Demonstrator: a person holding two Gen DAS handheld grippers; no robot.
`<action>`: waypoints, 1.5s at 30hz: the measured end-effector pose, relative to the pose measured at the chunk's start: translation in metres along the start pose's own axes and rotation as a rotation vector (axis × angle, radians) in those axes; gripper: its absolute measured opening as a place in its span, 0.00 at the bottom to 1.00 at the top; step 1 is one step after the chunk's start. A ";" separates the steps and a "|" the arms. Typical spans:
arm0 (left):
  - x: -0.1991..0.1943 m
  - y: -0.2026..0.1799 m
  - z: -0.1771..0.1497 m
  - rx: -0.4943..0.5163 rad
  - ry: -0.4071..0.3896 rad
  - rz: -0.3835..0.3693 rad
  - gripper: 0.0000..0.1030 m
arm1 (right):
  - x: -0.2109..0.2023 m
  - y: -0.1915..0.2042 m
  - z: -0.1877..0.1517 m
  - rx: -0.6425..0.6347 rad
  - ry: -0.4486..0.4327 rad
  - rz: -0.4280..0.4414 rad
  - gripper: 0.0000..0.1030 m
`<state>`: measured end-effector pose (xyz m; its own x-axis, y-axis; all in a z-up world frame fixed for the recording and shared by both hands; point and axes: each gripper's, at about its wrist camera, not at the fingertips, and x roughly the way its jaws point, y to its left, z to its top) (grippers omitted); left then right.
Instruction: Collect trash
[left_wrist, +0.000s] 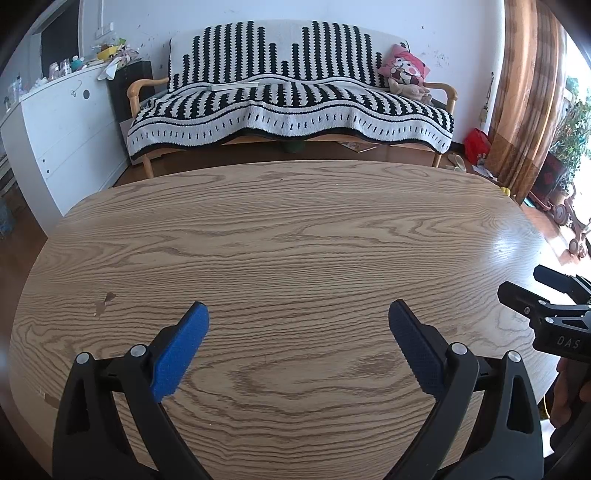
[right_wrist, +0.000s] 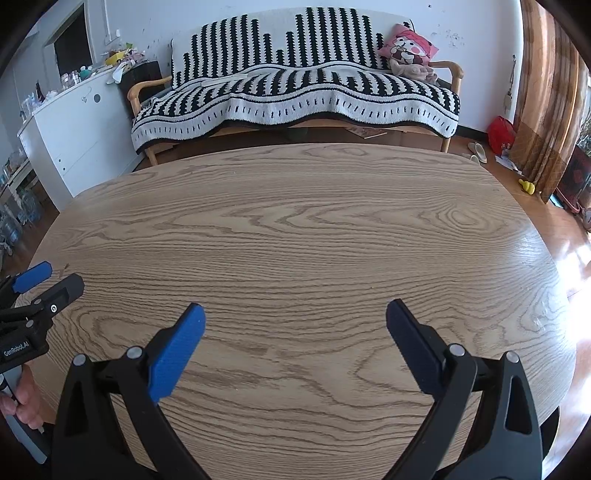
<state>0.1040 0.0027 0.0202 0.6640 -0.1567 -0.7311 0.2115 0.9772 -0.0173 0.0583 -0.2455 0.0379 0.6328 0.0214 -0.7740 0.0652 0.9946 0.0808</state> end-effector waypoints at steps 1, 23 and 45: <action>0.000 0.000 0.000 0.000 0.001 0.000 0.92 | 0.000 0.000 0.000 0.000 0.000 0.000 0.92; -0.002 0.002 -0.004 0.004 -0.001 0.001 0.92 | -0.003 -0.005 -0.001 -0.002 -0.003 -0.003 0.92; -0.005 0.001 -0.004 -0.004 -0.001 0.018 0.93 | -0.006 -0.012 0.002 0.002 -0.005 -0.003 0.92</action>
<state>0.0982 0.0048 0.0211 0.6687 -0.1389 -0.7305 0.1965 0.9805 -0.0066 0.0552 -0.2580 0.0423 0.6364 0.0184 -0.7711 0.0682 0.9945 0.0800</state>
